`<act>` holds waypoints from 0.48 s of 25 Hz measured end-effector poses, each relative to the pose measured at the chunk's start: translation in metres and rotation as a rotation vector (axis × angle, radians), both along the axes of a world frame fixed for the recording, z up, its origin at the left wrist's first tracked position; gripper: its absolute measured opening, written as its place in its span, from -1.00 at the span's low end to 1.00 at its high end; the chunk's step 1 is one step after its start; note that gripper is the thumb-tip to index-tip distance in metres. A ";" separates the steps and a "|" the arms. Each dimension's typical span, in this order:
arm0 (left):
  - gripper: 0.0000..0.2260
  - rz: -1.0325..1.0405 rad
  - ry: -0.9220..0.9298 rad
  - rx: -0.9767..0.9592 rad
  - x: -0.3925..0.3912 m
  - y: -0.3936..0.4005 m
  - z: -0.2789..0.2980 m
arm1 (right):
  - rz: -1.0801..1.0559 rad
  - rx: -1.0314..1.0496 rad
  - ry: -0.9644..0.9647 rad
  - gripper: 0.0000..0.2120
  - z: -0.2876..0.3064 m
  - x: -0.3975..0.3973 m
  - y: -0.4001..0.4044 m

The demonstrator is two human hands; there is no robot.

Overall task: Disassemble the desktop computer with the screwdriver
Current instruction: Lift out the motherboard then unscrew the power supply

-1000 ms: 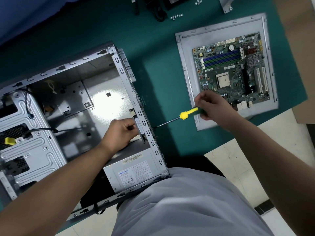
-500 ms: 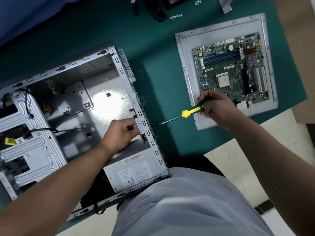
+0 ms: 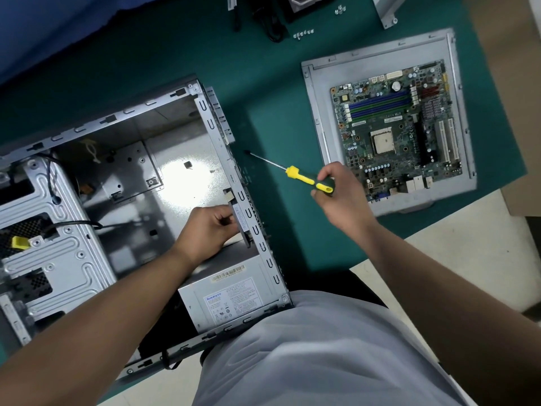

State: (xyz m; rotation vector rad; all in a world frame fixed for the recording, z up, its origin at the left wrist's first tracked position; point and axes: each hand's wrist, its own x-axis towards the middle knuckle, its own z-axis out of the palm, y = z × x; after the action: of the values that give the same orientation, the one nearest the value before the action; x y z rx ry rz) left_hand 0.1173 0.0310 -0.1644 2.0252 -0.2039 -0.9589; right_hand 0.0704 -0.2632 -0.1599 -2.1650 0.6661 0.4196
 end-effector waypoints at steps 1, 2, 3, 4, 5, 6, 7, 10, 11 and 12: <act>-0.85 0.006 -0.004 0.000 0.000 0.000 0.001 | 0.110 -0.105 -0.029 -0.75 -0.003 0.000 0.006; -0.84 0.011 -0.008 -0.003 -0.001 0.000 0.001 | 0.207 -0.190 -0.044 -0.72 -0.005 -0.001 0.013; -0.83 0.014 -0.009 -0.008 -0.001 -0.001 0.002 | 0.285 -0.269 -0.034 -0.68 -0.006 -0.001 0.019; -0.82 0.013 -0.009 -0.009 -0.001 -0.001 0.002 | 0.331 -0.346 -0.009 -0.65 -0.006 -0.001 0.023; -0.82 0.008 -0.010 -0.006 -0.001 -0.001 0.002 | 0.349 -0.418 0.004 -0.61 -0.004 -0.001 0.027; -0.81 0.003 -0.011 -0.003 0.000 0.000 0.001 | 0.353 -0.483 -0.010 -0.58 -0.002 -0.002 0.031; -0.81 -0.001 -0.014 -0.003 0.000 0.000 0.001 | 0.364 -0.520 -0.071 -0.57 0.001 -0.002 0.034; -0.81 -0.005 -0.029 -0.016 0.000 0.001 0.000 | 0.482 -0.301 -0.152 -0.84 0.009 0.001 0.053; -0.83 0.001 -0.032 -0.022 0.000 0.001 0.000 | 0.496 -0.156 0.000 -0.87 0.009 0.004 0.062; -0.84 0.008 -0.033 -0.029 -0.001 0.001 0.000 | 0.490 -0.030 0.194 -0.79 0.008 0.007 0.071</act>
State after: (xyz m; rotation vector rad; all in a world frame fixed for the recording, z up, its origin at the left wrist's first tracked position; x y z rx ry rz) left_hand 0.1167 0.0320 -0.1646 2.0153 -0.2257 -0.9128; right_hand 0.0775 -0.1927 -0.1514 -2.3274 0.2333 0.8894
